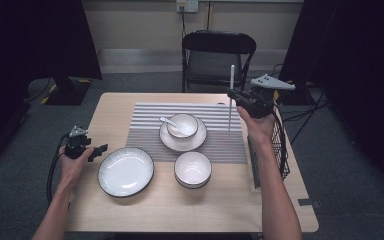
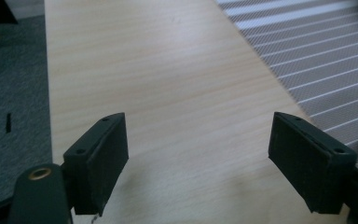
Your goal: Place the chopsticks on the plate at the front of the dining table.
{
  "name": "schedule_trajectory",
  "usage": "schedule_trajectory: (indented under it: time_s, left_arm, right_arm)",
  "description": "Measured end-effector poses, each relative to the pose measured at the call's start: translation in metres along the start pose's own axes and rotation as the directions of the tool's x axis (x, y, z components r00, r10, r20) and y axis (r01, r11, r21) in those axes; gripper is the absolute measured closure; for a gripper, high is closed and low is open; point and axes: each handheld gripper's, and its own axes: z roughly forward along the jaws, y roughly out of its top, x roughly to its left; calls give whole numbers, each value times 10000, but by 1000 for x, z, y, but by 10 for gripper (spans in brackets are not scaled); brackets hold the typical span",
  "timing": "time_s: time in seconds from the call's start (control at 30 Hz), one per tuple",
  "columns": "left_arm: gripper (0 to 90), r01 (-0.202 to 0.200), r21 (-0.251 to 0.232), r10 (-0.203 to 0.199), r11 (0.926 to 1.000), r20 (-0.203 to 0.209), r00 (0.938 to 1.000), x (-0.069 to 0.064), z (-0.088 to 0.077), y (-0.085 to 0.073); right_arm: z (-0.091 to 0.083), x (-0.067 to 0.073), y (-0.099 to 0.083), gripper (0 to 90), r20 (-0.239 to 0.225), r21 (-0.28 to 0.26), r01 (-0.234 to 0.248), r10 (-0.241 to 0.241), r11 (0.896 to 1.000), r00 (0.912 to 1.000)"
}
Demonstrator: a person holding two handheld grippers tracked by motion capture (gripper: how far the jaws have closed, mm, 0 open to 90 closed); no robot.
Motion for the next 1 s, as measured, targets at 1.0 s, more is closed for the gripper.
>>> schedule_trajectory:
  time_s: [1.0]
  left_arm:
    - [222,-1152,-940,1270,9889,1319,9831,-44,-37,22]
  right_arm:
    - [25,32,-11,855,-968,177,-20,37,9998,9953]
